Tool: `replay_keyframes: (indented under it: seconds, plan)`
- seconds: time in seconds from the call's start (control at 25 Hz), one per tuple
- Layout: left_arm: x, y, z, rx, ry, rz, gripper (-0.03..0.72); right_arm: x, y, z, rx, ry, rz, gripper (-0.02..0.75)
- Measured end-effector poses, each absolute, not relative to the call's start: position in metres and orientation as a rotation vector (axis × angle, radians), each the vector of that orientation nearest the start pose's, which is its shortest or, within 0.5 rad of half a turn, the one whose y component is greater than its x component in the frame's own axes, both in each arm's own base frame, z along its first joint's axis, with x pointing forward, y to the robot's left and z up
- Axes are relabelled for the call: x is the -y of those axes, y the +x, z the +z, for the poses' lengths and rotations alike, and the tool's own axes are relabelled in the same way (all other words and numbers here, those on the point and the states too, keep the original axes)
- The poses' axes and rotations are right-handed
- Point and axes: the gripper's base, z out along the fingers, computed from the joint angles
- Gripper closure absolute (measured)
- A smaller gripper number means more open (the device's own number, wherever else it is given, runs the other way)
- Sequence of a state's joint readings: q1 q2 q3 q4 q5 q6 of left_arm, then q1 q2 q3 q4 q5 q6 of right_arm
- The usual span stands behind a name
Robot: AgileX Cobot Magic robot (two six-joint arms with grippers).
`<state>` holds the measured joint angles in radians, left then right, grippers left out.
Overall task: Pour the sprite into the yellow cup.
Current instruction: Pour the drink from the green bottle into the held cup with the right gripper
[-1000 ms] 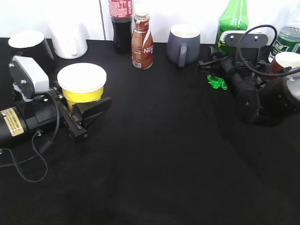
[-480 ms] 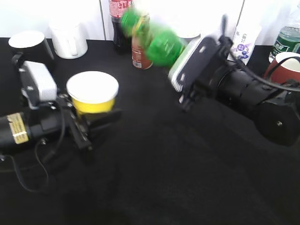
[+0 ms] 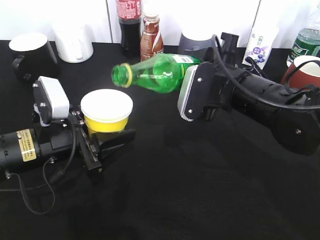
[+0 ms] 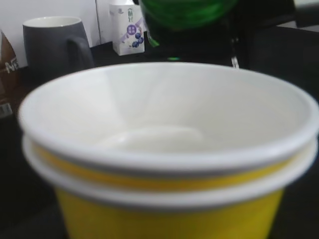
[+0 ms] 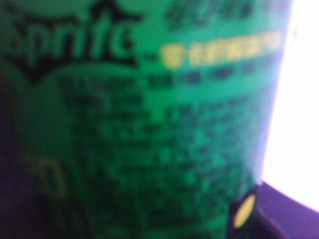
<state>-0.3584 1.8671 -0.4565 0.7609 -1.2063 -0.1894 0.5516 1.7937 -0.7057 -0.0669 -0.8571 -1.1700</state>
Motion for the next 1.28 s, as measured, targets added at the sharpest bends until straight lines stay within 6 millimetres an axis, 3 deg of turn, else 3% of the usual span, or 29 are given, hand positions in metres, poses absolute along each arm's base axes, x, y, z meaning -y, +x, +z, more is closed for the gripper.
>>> replay_keyframes:
  seconds: [0.52,1.28]
  plan:
    - [0.151,0.228,0.127,-1.558,0.966,-0.809,0.249,-0.179,0.295,0.187,-0.912,-1.389,-0.698,0.3]
    - [0.151,0.228,0.127,-1.558,0.966,-0.808,0.249,-0.177,0.296,0.19,-0.854,-1.391,-0.8,0.3]
